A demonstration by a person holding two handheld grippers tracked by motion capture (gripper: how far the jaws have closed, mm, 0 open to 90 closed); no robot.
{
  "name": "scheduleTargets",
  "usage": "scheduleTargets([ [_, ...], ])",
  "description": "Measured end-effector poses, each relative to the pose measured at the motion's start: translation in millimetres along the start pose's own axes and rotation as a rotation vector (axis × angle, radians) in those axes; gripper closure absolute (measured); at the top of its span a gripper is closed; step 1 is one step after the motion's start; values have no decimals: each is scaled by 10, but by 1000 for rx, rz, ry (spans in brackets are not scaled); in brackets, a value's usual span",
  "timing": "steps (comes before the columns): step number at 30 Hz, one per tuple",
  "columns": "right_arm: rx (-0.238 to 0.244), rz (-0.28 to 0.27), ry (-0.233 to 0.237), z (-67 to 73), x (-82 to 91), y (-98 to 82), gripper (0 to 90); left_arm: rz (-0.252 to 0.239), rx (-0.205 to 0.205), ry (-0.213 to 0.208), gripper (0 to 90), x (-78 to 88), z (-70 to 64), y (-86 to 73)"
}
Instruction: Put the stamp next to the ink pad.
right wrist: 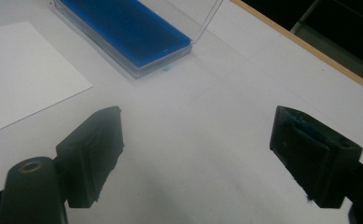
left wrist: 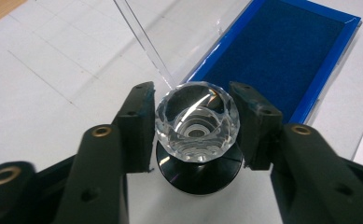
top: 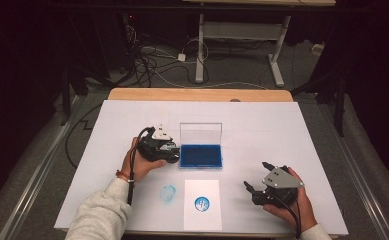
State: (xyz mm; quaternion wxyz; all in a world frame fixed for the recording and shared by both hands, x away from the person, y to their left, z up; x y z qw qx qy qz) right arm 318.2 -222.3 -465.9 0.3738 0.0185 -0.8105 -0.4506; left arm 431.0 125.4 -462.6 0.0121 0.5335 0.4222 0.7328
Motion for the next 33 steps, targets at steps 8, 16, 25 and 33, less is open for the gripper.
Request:
scheduleTargets([
  [8, 1, 3, 3, 4, 0, -1, 180, -23, 5, 15, 398, 55, -4, -3],
  [16, 8, -1, 4, 12, 4, 4, 180, -68, -1, 26, 353, 164, -31, 11],
  [25, 8, -9, 3, 13, 17, 7, 179, -127, 30, 64, 210, 249, -46, 32],
  [33, 3, -15, 5, 17, 29, 15, 179, -137, 1, 58, 165, 267, -103, 60],
])
Point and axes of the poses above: each handheld gripper's, and its own axes: x roughly backward along the jaws, y roughly out of its top, z roughly to its left, the point moved 3 cm from there along -x, roughly forward along the jaws, and after that the axes turned 5 degrees about z, right-handed, at the moved point
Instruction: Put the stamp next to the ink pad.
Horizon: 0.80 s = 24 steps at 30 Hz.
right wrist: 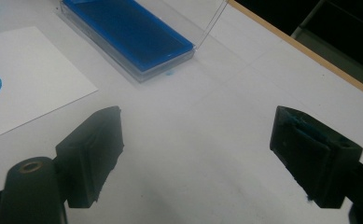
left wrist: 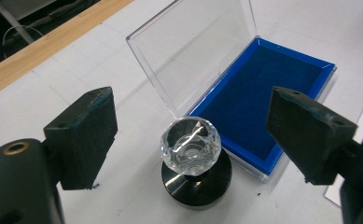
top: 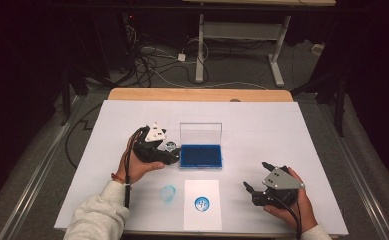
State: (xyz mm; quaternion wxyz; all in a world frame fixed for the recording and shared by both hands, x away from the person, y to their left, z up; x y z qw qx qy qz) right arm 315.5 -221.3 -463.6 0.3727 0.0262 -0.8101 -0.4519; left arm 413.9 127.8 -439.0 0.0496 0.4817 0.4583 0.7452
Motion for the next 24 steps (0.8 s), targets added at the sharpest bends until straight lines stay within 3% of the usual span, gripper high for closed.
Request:
scheduleTargets([
  [5, 4, -2, -1, -3, 6, 2, 179, -29, -18, 4, 165, 40, -32, 23],
  [24, 8, -14, -4, -4, 36, 15, 179, -62, -80, 44, 165, 166, -149, 80],
])
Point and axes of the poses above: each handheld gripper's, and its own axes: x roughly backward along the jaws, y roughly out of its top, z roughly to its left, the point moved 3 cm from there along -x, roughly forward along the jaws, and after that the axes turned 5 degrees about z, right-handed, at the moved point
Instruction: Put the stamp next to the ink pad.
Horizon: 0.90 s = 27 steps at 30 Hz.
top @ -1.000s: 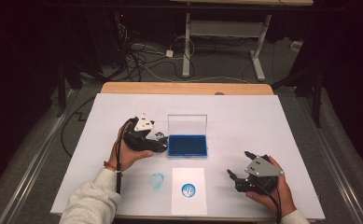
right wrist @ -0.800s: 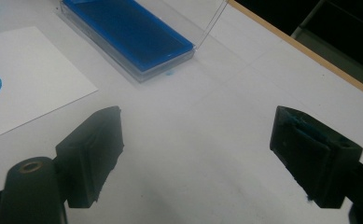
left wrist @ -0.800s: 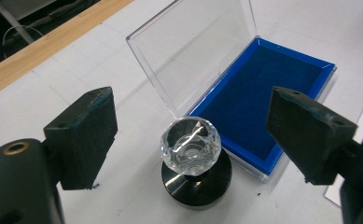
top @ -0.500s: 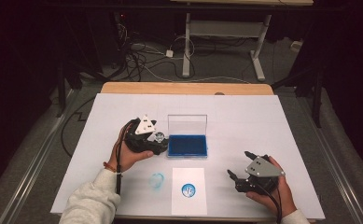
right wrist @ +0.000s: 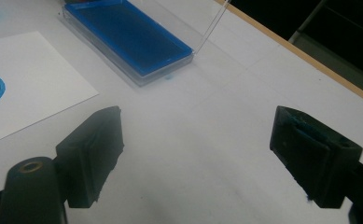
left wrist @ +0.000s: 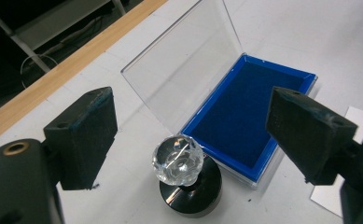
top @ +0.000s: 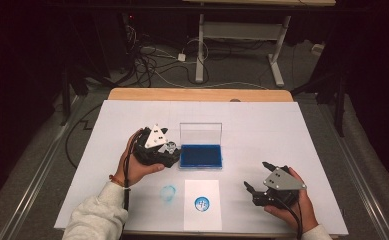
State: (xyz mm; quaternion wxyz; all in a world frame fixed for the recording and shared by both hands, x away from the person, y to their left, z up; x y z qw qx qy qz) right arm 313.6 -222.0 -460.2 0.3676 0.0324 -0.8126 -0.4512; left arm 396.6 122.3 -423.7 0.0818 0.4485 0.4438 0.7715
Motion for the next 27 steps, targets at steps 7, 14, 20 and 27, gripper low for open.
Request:
scheduleTargets([
  [7, 0, -2, -3, -1, 2, 4, 183, -23, -14, 11, 165, 86, -60, 45],
  [14, 2, -3, -2, 1, 8, 10, 183, -28, -42, 21, 165, 136, -135, 75],
  [20, 6, -17, 2, 22, 24, 36, 182, -40, -59, 30, 165, 186, -178, 88],
  [27, 0, -30, -2, 15, 48, 47, 182, -59, -81, 47, 165, 263, -253, 106],
])
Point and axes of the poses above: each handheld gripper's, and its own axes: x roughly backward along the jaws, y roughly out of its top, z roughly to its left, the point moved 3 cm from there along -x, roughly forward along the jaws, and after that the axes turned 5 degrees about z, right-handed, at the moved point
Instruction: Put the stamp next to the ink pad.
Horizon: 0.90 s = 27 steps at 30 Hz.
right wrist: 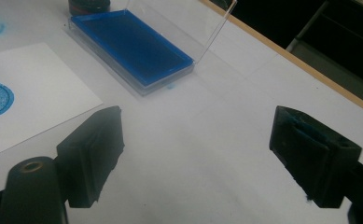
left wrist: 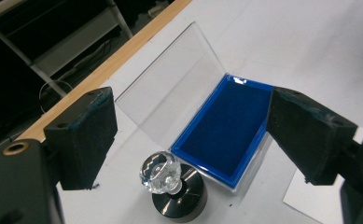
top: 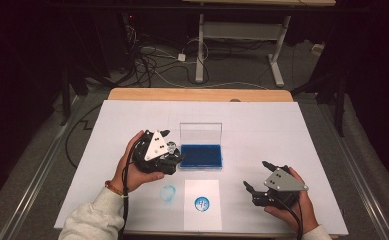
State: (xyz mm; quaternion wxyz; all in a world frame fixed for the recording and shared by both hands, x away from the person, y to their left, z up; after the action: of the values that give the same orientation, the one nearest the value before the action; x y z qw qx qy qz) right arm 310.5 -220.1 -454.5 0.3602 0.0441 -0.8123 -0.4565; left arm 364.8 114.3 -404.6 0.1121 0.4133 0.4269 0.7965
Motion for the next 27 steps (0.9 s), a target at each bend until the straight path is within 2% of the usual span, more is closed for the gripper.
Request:
scheduleTargets([
  [5, -6, -9, -2, -7, 19, 12, 182, -19, -5, 4, 165, 47, -30, -9],
  [14, -7, -15, -5, -10, 37, 20, 182, -53, -19, 50, 165, 153, -74, -63],
  [27, -8, -23, -8, -11, 56, 32, 182, -64, -37, 41, 165, 272, -151, -161],
])
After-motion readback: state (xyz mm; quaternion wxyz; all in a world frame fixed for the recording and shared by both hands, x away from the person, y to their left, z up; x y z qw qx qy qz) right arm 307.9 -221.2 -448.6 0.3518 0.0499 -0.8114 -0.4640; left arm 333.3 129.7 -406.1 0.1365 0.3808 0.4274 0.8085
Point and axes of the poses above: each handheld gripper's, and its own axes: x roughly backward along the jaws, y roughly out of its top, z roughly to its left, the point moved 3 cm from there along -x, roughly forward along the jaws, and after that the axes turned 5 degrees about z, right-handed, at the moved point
